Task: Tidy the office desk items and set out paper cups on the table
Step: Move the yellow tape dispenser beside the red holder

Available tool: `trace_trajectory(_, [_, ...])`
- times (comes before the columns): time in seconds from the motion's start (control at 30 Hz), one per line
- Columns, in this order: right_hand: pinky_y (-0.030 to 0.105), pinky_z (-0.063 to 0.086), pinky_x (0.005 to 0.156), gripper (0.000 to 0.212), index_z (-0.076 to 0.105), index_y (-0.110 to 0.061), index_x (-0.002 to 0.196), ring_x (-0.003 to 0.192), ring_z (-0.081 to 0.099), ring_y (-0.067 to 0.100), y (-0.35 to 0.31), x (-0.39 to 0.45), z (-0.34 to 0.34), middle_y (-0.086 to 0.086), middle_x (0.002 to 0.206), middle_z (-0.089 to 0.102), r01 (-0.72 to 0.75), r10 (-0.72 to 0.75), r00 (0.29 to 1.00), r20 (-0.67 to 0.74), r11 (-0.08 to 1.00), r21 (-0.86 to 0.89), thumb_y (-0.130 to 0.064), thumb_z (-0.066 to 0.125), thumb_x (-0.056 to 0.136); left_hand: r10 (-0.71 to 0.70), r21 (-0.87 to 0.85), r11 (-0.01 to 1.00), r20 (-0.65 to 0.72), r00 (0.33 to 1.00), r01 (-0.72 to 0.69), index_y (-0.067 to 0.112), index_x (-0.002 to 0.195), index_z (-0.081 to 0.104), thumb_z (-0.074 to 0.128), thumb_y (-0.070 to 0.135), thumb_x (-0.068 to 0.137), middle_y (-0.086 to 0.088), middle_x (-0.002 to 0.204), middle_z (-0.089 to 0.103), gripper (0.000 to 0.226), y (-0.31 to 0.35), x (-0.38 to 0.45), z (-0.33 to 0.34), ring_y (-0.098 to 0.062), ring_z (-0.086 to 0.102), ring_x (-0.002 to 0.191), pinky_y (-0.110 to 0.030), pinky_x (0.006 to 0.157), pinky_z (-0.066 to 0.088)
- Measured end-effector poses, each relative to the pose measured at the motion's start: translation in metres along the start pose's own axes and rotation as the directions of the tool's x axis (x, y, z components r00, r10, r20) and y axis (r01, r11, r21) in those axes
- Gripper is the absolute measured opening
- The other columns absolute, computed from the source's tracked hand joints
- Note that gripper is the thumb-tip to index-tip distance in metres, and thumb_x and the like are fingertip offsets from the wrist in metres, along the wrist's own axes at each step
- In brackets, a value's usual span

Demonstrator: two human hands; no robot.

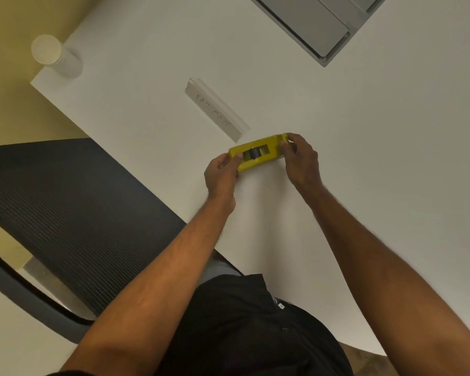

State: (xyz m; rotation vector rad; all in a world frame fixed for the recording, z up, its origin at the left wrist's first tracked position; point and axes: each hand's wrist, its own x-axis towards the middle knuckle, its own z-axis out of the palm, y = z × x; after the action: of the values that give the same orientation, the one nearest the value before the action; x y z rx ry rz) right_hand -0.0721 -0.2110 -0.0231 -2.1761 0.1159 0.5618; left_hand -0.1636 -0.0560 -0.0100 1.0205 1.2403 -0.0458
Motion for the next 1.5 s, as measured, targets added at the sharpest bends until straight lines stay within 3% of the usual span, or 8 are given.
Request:
trace_trajectory(0.17, [0.024,0.048,0.088,0.028,0.065,-0.026,0.123,0.098,0.064,0.008,-0.039,0.021,0.011,-0.007,0.107,0.071,0.005,-0.001,0.999,-0.045,0.996,0.091,-0.033,0.057,0.098,0.146,0.061,0.987,0.052,0.988,-0.149,0.012,0.127,0.066,0.074,0.021,0.089,-0.007,0.128,0.067,0.039,0.066,0.02,-0.001,-0.02,0.067,0.108,-0.042,0.098,0.057])
trace_trajectory(0.37, [0.022,0.053,0.074,0.03,0.067,-0.035,0.113,0.079,0.065,-0.01,-0.106,0.071,0.034,-0.02,0.087,0.07,-0.008,0.019,0.998,-0.056,0.981,0.192,-0.039,0.069,0.083,0.324,0.096,0.94,0.039,0.945,-0.327,0.027,0.089,0.078,0.074,0.02,0.085,-0.003,0.09,0.073,0.009,0.154,0.07,-0.004,-0.018,0.063,0.082,-0.05,0.093,0.056])
trace_trajectory(0.57, [0.027,0.056,0.077,0.049,0.065,-0.031,0.127,0.089,0.069,0.007,-0.168,0.126,0.071,-0.008,0.095,0.073,0.014,-0.015,1.0,0.006,0.974,0.227,-0.043,0.074,0.08,0.429,0.115,0.9,-0.071,0.901,-0.42,0.023,0.091,0.081,0.076,0.024,0.081,0.001,0.092,0.078,0.011,0.235,0.136,0.001,-0.021,0.074,0.095,-0.045,0.092,0.06])
trace_trajectory(0.83, [0.012,0.045,0.058,0.05,0.061,-0.023,0.127,0.092,0.065,0.013,-0.226,0.2,0.124,0.0,0.117,0.066,-0.023,0.004,0.998,0.059,0.944,0.329,-0.038,0.079,0.084,0.437,0.076,0.899,-0.184,0.881,-0.43,0.013,0.101,0.079,0.078,0.023,0.084,-0.002,0.095,0.077,0.019,0.309,0.228,0.019,-0.016,0.073,0.09,-0.039,0.088,0.062])
trace_trajectory(1.1, [0.015,0.047,0.069,0.054,0.061,-0.019,0.131,0.099,0.062,0.015,-0.26,0.262,0.161,-0.004,0.113,0.063,-0.021,-0.034,0.99,0.134,0.92,0.392,-0.038,0.081,0.084,0.387,0.005,0.917,-0.249,0.888,-0.399,0.007,0.104,0.075,0.076,0.019,0.087,-0.006,0.088,0.074,0.021,0.356,0.301,0.03,-0.014,0.069,0.076,-0.042,0.086,0.062])
trace_trajectory(1.27, [0.011,0.042,0.068,0.05,0.059,-0.019,0.137,0.106,0.057,0.013,-0.265,0.293,0.182,-0.008,0.114,0.059,-0.031,-0.064,0.98,0.189,0.887,0.46,-0.03,0.075,0.091,0.411,0.004,0.905,-0.258,0.874,-0.425,0.015,0.083,0.074,0.078,0.015,0.085,-0.004,0.081,0.073,0.005,0.385,0.34,0.042,-0.017,0.068,0.074,-0.046,0.084,0.062])
trace_trajectory(1.37, [0.008,0.039,0.064,0.049,0.057,-0.019,0.14,0.104,0.056,0.011,-0.267,0.308,0.193,-0.011,0.113,0.057,-0.057,-0.047,0.978,0.203,0.875,0.48,-0.03,0.072,0.094,0.418,0.019,0.904,-0.257,0.872,-0.427,0.013,0.084,0.075,0.078,0.012,0.083,-0.008,0.086,0.075,0.003,0.394,0.361,0.051,-0.021,0.069,0.075,-0.048,0.082,0.063])
trace_trajectory(1.5, [0.014,0.048,0.075,0.047,0.058,-0.018,0.14,0.107,0.059,0.014,-0.269,0.322,0.203,-0.01,0.112,0.057,-0.089,-0.021,0.975,0.22,0.875,0.477,-0.031,0.069,0.096,0.437,0.07,0.898,-0.261,0.861,-0.435,0.012,0.064,0.061,0.078,0.009,0.079,-0.011,0.077,0.062,0.023,0.4,0.384,0.057,-0.022,0.057,0.071,-0.042,0.068,0.055])
